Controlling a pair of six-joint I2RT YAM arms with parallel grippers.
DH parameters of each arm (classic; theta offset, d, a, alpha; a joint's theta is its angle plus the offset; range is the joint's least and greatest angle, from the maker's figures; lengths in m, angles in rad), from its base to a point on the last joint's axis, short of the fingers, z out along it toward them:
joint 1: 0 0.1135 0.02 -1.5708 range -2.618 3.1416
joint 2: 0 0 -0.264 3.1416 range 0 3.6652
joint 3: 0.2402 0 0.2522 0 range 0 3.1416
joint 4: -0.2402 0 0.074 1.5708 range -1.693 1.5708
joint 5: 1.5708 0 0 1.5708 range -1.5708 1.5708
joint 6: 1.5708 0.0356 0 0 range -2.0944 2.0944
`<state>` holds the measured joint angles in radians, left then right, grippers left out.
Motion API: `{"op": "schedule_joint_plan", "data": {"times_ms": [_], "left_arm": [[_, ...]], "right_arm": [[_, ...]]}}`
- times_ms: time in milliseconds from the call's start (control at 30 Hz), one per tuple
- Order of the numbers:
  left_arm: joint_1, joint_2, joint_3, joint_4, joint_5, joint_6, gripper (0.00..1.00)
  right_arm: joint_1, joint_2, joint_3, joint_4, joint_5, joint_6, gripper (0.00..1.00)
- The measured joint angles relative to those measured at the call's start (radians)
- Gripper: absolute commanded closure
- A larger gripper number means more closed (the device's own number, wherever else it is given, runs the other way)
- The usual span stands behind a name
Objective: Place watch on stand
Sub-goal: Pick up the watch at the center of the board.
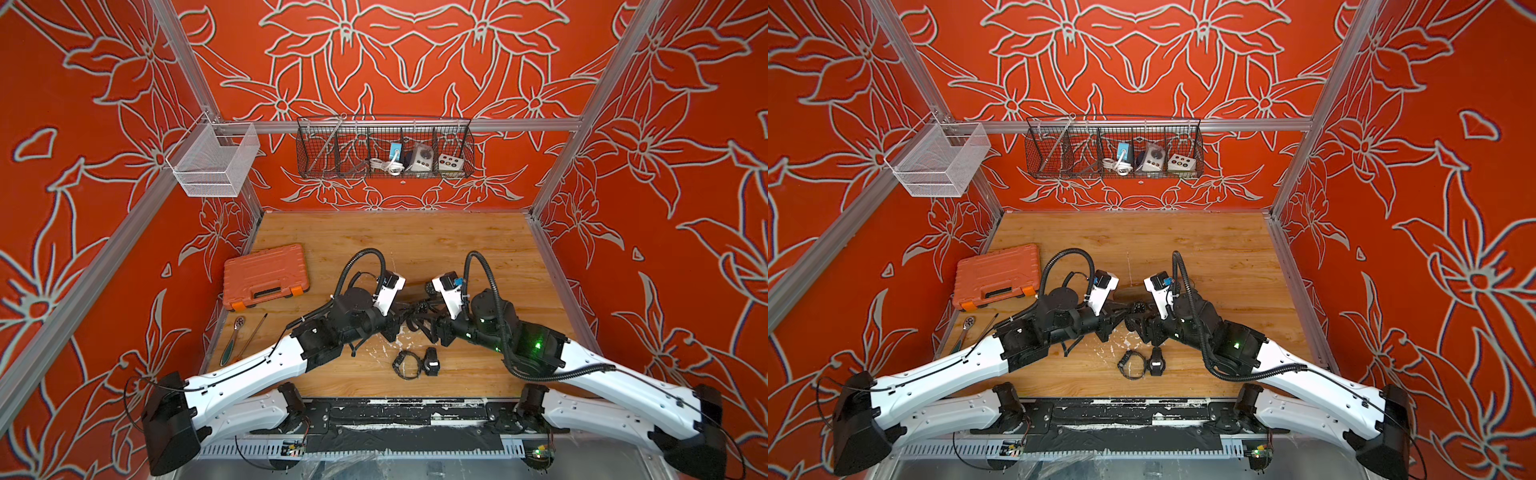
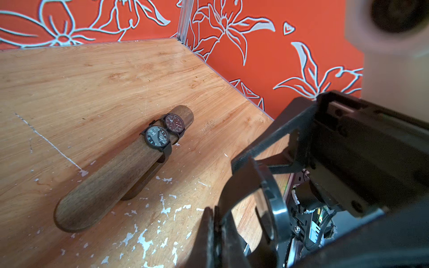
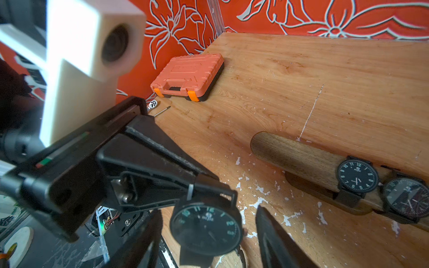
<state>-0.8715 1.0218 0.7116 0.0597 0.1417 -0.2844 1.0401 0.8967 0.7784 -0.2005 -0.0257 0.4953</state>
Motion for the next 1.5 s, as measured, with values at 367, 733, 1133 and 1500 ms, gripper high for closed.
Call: {"op": "schedule_joint_plan", "data": {"times_ms": [367,733,1133,1500], "left_arm": [[0.000,0.000,0.000,-0.007,-0.001,0.000,1.00],[0.000,-0.004,0.000,-0.016,-0.005,0.000,1.00],[0.000,-0.006,0.000,-0.029,-0.040,0.000,0.95],[-0.005,-0.019,0.026,-0.128,-0.183,-0.028,0.63]], "right_arm": [[0.010,0.028,0.027,-0.010,0.029,-0.012,0.36],[0.022,0.060,0.047,-0.032,0.048,-0.019,0.57],[0.027,0.066,0.064,-0.067,0.054,-0.016,0.63],[0.013,0.111,0.171,-0.197,0.059,-0.027,0.64]]}}
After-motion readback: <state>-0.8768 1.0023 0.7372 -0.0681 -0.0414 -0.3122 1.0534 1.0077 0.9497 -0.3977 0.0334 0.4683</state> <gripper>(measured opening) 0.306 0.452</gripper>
